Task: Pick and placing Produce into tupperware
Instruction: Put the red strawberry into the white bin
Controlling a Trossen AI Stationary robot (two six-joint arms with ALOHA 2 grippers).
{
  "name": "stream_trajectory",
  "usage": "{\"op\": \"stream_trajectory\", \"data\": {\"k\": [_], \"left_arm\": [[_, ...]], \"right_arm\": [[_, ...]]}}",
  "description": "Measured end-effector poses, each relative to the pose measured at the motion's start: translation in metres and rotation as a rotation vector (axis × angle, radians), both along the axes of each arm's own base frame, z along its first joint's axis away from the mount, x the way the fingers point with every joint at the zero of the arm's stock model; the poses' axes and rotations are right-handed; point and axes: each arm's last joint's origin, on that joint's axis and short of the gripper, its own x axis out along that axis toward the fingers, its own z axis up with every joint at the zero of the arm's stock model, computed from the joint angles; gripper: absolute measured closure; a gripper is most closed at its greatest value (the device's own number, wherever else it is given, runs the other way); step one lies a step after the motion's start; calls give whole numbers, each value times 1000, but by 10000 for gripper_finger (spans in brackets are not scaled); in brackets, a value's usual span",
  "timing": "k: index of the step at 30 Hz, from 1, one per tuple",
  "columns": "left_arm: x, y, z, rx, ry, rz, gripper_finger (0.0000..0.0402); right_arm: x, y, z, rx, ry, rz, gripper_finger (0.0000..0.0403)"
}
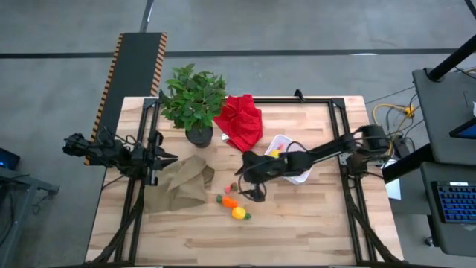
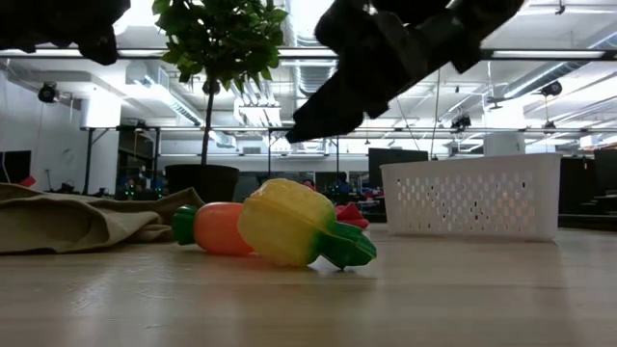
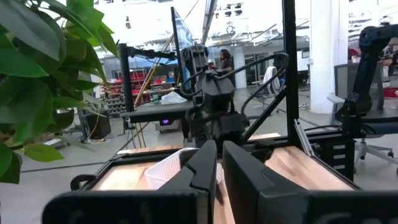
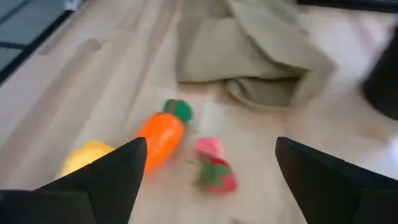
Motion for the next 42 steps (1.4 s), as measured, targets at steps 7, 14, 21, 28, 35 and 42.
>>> {"op": "stream_trajectory", "data": {"k": [7,14,21,28,35,42], "left_arm": [[0,0,-1,2,2,0,387],[0,0,-1,2,3,0,387],[0,0,-1,2,2,0,387],[0,0,-1,3,3,0,387],[0,0,-1,3,3,0,387],[0,0,-1,3,4,0,387]], "right_arm": [[23,4,-32,4,90,19,76],[37,6,-54,-15,154,28,77],[37,5,-56,-25,172,25,77],[32,2,-63,-28,185,18,77],[34,-1,-62,-35,158,8,77],[35,-9,-62,-35,153,-15,77]]}}
